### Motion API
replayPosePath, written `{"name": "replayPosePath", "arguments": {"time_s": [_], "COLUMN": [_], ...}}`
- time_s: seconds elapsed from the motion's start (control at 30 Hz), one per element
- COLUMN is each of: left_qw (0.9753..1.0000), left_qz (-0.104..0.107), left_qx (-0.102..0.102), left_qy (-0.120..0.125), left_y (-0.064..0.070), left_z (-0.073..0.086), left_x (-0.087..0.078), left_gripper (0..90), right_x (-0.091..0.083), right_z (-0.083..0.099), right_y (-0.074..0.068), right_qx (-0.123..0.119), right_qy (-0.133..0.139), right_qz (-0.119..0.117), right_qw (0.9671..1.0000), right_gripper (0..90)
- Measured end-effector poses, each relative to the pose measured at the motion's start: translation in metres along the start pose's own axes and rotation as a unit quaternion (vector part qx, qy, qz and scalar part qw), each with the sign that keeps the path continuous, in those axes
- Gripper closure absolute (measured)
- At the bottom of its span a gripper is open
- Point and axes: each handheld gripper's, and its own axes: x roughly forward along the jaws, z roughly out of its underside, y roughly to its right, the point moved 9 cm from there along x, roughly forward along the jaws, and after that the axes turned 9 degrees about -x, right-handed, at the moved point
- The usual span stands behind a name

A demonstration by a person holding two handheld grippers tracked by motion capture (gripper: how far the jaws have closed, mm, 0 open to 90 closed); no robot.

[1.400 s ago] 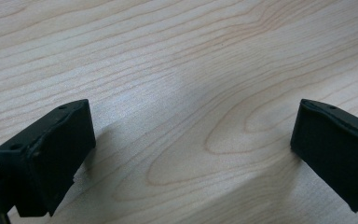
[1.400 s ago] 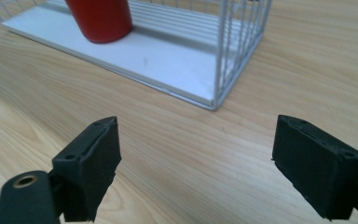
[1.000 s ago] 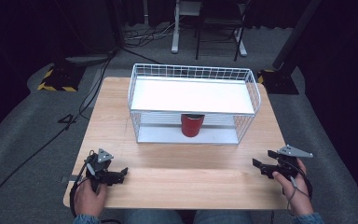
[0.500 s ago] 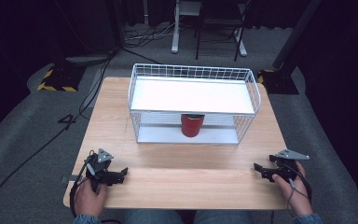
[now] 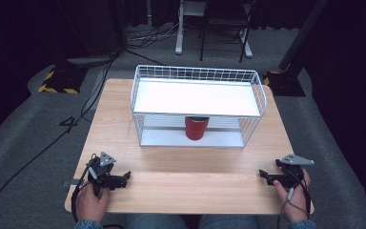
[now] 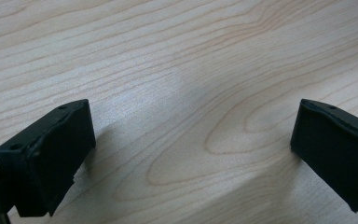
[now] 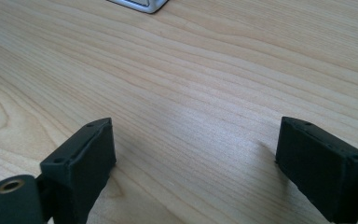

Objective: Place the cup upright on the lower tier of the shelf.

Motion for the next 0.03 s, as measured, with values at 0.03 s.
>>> {"name": "replayPosePath", "arguments": {"time_s": [0.03], "left_qw": [1.0000], "left_qz": [0.000], "left_qx": [0.000], "left_qy": [0.000], "left_y": [-0.0001], "left_z": [0.0000], "left_x": [0.0000], "left_gripper": [0.0], "right_x": [0.0000], "right_z": [0.0000], "right_y": [0.0000], "right_qx": [0.000], "right_qy": [0.000], "right_qz": [0.000], "right_qw": [1.0000], "right_gripper": [12.1]}}
